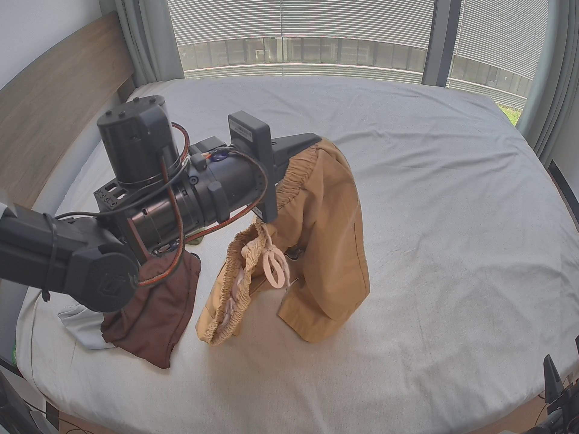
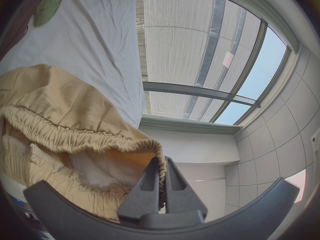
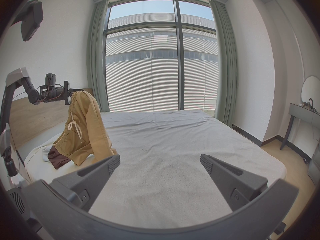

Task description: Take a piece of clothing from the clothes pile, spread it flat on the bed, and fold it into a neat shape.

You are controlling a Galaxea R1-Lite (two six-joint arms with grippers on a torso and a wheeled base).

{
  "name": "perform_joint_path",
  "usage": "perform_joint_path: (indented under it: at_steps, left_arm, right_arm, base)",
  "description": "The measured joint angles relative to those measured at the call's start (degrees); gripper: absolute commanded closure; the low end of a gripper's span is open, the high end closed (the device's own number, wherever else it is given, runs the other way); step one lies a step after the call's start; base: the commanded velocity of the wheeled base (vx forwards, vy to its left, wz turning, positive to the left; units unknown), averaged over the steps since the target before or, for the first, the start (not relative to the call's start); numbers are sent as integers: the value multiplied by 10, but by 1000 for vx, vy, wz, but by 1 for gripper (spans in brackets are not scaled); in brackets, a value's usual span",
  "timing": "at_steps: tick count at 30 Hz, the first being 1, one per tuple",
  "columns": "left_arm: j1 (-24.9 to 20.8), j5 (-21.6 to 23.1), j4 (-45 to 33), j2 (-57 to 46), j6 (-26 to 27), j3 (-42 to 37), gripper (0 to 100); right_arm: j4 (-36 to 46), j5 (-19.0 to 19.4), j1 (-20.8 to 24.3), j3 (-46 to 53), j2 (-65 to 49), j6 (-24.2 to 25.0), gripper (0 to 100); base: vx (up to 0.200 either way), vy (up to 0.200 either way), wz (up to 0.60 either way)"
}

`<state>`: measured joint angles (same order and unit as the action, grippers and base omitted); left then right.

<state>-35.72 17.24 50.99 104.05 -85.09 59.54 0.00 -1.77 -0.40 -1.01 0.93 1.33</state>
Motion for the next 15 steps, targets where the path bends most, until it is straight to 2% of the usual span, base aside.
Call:
perform_joint_path:
  at_steps: [15]
  left_arm:
    - [-29,-9,-41,27,-17,59,100]
  right_arm:
    - [0,0,0,0,0,0,0]
  base:
    - [0,0,0]
